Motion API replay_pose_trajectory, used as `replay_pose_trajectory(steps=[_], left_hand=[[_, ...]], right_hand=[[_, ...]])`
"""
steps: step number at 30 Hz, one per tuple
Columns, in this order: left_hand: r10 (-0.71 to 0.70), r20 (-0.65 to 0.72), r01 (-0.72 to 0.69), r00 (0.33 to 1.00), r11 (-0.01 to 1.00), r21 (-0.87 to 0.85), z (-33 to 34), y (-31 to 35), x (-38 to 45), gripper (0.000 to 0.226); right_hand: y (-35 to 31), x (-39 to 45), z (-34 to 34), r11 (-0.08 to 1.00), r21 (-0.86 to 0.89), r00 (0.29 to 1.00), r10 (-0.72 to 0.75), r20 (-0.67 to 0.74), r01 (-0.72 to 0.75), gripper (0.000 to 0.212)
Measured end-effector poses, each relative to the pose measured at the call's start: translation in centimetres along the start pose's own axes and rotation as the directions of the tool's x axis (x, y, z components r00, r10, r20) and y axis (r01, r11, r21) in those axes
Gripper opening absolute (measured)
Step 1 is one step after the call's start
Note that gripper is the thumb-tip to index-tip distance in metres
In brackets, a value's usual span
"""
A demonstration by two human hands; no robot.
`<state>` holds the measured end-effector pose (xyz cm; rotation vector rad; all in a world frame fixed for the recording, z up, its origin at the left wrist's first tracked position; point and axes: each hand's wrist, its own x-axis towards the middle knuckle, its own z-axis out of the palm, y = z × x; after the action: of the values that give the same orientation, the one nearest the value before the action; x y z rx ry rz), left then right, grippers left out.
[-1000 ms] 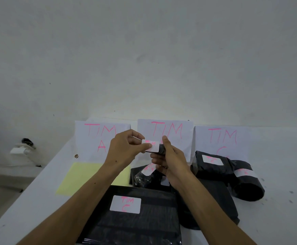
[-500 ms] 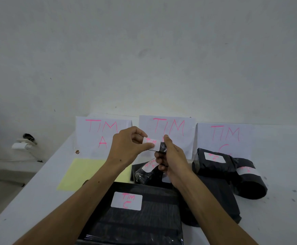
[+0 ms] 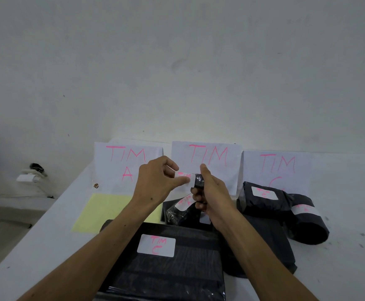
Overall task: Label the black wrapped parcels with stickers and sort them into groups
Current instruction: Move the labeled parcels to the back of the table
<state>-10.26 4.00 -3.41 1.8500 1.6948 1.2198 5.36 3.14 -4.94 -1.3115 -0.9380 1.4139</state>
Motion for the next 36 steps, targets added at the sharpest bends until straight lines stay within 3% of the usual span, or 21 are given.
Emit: replay_pose_trajectory(steps=[7,10,12,14,18,22,32,36], left_hand=[[-0.092,-0.002,0.091,0.996,0.985,0.147,-0.2,0.1,-0.1,0.058],[-0.176,0.134,0.189,0.975,0.978,-0.091,-0.4,0.1,0.1,0.050],[-0.211,0.287,0.295,0.935,0.910,-0.291,-0.8,0.4,0.0,0.042],[-0.203,0.342,0.330,0.917,0.869,-0.369,-1.0,0.6,-0.1,0.038],[-0.213,0.330,0.354,0.920,0.813,-0.463,-1.3,0.8,-0.2,0.042],[-0.195,0.335,0.358,0.922,0.760,-0.543,-1.4,0.9,-0.2,0.040],[-0.176,0.411,0.430,0.894,0.588,-0.685,-1.5,1.4,-0.3,0.034],[-0.199,0.404,0.437,0.893,0.600,-0.670,-1.5,1.4,-0.4,0.023]], right_hand=[[0.0,0.5,-0.7,0.995,0.069,0.997,0.069,0.022,-0.071,0.050],[-0.1,0.5,-1.0,0.992,0.090,0.995,0.082,0.051,-0.087,0.048],[-0.4,0.4,-1.0,0.992,0.085,0.994,0.087,0.072,-0.093,0.050],[-0.8,0.1,-1.1,0.993,0.067,0.990,0.087,0.112,-0.095,0.054],[-1.3,-0.7,-1.7,0.999,-0.048,0.977,-0.007,0.215,0.017,0.057],[-1.3,-1.2,-2.1,0.985,-0.099,0.964,-0.114,0.240,0.141,0.036],[-2.0,-1.8,-2.6,0.993,0.027,0.966,-0.115,0.230,0.112,0.030],[-2.0,-1.8,-2.4,0.991,-0.009,0.974,-0.127,0.189,0.131,0.040]])
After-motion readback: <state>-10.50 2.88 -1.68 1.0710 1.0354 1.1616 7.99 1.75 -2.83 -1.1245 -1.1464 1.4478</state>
